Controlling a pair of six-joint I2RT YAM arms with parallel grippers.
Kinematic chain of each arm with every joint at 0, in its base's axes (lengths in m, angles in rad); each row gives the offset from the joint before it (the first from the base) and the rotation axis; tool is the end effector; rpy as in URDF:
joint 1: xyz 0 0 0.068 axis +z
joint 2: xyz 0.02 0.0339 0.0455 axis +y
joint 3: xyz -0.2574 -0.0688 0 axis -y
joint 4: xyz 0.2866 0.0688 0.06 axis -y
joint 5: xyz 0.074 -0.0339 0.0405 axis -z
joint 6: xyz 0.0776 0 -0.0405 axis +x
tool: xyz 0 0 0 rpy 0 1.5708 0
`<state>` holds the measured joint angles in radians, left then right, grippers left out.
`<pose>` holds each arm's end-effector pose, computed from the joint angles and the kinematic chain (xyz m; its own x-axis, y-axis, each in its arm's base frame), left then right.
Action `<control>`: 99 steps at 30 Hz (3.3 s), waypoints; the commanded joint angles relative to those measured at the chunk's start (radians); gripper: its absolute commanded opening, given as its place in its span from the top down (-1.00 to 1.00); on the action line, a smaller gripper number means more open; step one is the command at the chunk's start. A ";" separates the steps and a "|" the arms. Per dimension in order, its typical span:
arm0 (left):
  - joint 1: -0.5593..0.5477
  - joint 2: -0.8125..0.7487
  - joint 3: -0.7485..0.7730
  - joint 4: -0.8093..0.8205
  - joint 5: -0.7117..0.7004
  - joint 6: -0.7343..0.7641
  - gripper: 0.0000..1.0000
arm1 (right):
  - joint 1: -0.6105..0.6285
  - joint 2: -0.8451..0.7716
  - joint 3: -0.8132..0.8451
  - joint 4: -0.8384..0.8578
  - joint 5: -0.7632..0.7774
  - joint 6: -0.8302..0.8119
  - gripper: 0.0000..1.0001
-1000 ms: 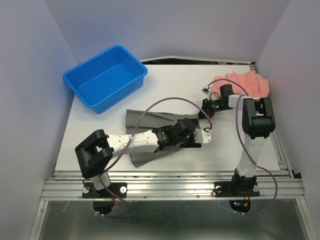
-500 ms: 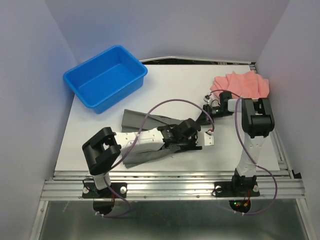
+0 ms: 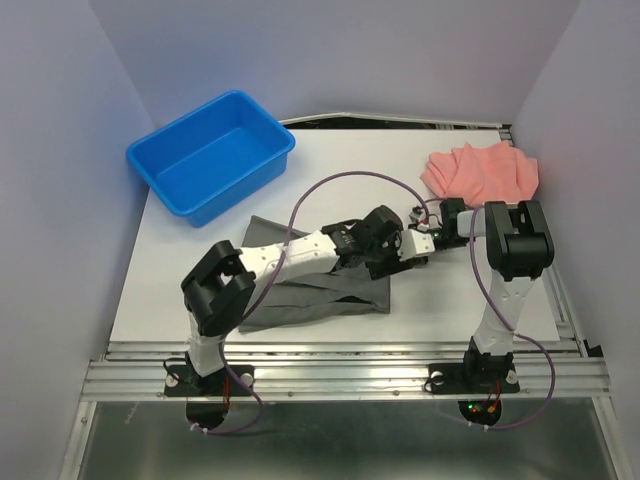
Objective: Fold and stack the skirts
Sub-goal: Fold the skirt
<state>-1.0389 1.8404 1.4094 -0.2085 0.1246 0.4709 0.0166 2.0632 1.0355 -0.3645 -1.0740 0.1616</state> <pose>0.2428 -0.4317 0.2063 0.1412 0.6477 -0.7487 0.9445 0.1385 0.2979 0.3597 0.0742 0.0167 -0.9975 0.0601 -0.0361 -0.0036 0.4704 0.8824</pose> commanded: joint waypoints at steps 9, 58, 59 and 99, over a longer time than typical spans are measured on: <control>0.092 0.160 0.169 -0.167 0.227 0.170 -0.44 | -0.003 -0.009 -0.060 0.025 0.086 0.027 0.99; 0.336 -0.137 0.150 -0.434 0.380 -0.020 -0.28 | -0.023 -0.250 0.339 -0.510 0.196 -0.470 -0.22; 0.365 -0.191 0.075 -0.452 0.377 -0.023 -0.26 | -0.023 -0.267 0.389 -0.557 0.203 -0.534 -0.22; 0.528 0.331 0.587 -0.537 0.316 0.067 -0.08 | 0.318 -0.361 0.328 -0.560 0.113 -0.585 0.15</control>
<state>-0.5323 2.3619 2.0571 -0.7731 0.4034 0.5053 0.5049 1.7245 1.2217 -0.9375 -0.8330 -0.4728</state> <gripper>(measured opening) 0.534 0.427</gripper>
